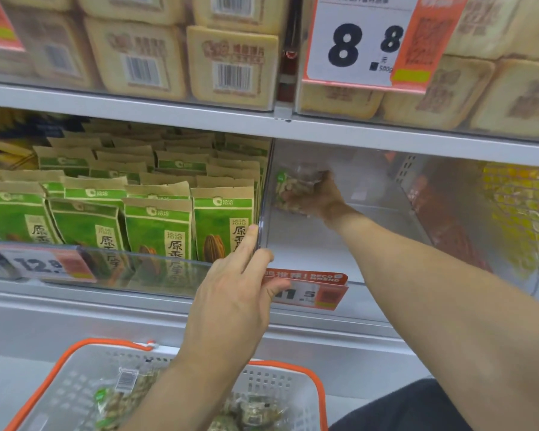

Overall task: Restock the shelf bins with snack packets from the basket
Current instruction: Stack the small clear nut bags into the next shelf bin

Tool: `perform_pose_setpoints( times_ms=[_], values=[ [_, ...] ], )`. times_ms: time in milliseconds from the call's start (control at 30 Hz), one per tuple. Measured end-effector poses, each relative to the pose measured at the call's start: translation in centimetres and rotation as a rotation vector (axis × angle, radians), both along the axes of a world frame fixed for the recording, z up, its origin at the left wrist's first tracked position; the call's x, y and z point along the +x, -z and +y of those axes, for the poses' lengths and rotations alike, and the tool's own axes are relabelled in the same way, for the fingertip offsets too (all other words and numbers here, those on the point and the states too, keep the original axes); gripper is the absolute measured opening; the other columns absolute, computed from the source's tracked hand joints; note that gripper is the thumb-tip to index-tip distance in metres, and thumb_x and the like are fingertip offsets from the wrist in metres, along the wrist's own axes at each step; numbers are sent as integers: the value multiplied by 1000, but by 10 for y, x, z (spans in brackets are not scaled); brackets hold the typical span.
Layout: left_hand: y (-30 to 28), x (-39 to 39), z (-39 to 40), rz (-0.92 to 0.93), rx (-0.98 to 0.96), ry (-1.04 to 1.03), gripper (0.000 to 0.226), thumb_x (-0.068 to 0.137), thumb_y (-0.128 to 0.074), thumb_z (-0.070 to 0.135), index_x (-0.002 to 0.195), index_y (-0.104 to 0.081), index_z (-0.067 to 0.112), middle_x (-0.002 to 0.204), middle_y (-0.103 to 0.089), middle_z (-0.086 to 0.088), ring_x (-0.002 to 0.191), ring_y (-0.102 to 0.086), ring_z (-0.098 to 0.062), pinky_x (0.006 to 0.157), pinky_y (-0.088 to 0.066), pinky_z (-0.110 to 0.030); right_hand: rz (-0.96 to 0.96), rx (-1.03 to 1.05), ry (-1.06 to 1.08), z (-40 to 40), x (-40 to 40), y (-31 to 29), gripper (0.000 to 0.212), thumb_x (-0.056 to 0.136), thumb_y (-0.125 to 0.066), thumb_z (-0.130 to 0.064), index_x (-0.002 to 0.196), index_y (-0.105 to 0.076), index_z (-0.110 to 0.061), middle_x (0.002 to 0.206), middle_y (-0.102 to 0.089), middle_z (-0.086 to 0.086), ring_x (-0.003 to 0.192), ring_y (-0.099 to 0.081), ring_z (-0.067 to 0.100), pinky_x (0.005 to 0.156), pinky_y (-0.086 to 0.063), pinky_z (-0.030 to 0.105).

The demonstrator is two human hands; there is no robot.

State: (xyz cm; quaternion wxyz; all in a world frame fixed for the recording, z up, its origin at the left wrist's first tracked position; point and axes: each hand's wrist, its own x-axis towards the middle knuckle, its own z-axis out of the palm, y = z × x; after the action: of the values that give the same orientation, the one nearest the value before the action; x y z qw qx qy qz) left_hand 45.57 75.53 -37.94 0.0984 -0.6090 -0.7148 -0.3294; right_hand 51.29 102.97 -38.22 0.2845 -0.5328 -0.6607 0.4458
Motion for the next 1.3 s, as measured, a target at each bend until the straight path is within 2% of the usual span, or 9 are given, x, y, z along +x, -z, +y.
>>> perform_pose_setpoints(
  times_ms=[100, 267, 467, 633, 833, 1000, 1100, 1200, 1300],
  values=[
    [3, 0, 1, -5, 19, 0, 32, 88, -48, 47, 95, -60, 18, 139, -58, -7, 71, -61, -25, 58, -50, -32, -48, -1, -111, 5, 19, -3, 81, 68, -90, -17, 138, -48, -11, 132, -59, 7, 117, -61, 25, 84, -50, 28],
    [5, 2, 2, -18, 59, -11, 31, 87, -49, 46, 93, -61, 18, 138, -59, -8, 71, -60, -25, 59, -48, -32, -237, 206, 146, -2, 23, -10, 82, 57, -94, -45, 123, -60, -9, 123, -65, 7, 117, -61, 24, 85, -47, 25],
    [10, 2, 4, -19, 79, -29, 33, 88, -47, 46, 92, -60, 16, 130, -64, -7, 70, -55, -23, 61, -40, -27, 27, 75, 144, -2, 16, -3, 68, 51, -99, -21, 108, -62, -20, 107, -71, 1, 97, -68, 17, 87, -59, 38],
    [14, 4, 6, -33, 105, -40, 26, 87, -53, 42, 93, -59, 17, 124, -66, -7, 75, -49, -18, 65, -37, -23, 75, 54, 125, 0, 14, -1, 73, 44, -92, -47, 109, -66, -25, 99, -74, -5, 89, -72, 17, 77, -62, 40],
    [14, 5, 7, -10, 96, -23, 22, 78, -76, 27, 87, -61, 15, 129, -64, -10, 71, -51, -21, 64, -39, -24, -58, 157, 169, -15, 7, -10, 65, 75, -84, -38, 125, -51, -13, 124, -50, 3, 110, -54, 17, 99, -48, 28],
    [9, 8, 6, -42, 33, -36, 32, 70, -88, 14, 87, -60, 14, 128, -65, -12, 68, -56, -25, 61, -41, -27, -136, 188, 146, -35, 15, -43, 72, 80, -81, -32, 133, -39, -8, 139, -38, 14, 120, -50, 30, 98, -44, 33],
    [3, 8, 3, -110, -12, -19, 26, 76, -83, 20, 90, -62, 13, 138, -58, -12, 80, -61, -31, 67, -49, -35, -192, 125, 94, -50, 34, -65, 66, 83, -78, -33, 134, -44, -10, 140, -45, 13, 121, -53, 30, 96, -46, 33],
    [-7, 8, -8, -185, 33, 30, 29, 86, -75, 25, 108, -62, 12, 141, -50, -8, 122, -52, -29, 98, -48, -42, -166, 96, 14, -83, 59, -81, 44, 82, -80, -28, 119, -62, -12, 121, -64, 8, 100, -63, 24, 81, -48, 27],
    [-7, 4, -36, -137, 254, 42, 22, 86, -71, 10, 105, -62, 7, 119, -55, -7, 117, -52, -21, 100, -44, -33, -34, 203, -66, -143, 88, -91, 21, 83, -79, -20, 101, -67, -15, 91, -67, 0, 78, -60, 13, 66, -48, 22]
  ],
)
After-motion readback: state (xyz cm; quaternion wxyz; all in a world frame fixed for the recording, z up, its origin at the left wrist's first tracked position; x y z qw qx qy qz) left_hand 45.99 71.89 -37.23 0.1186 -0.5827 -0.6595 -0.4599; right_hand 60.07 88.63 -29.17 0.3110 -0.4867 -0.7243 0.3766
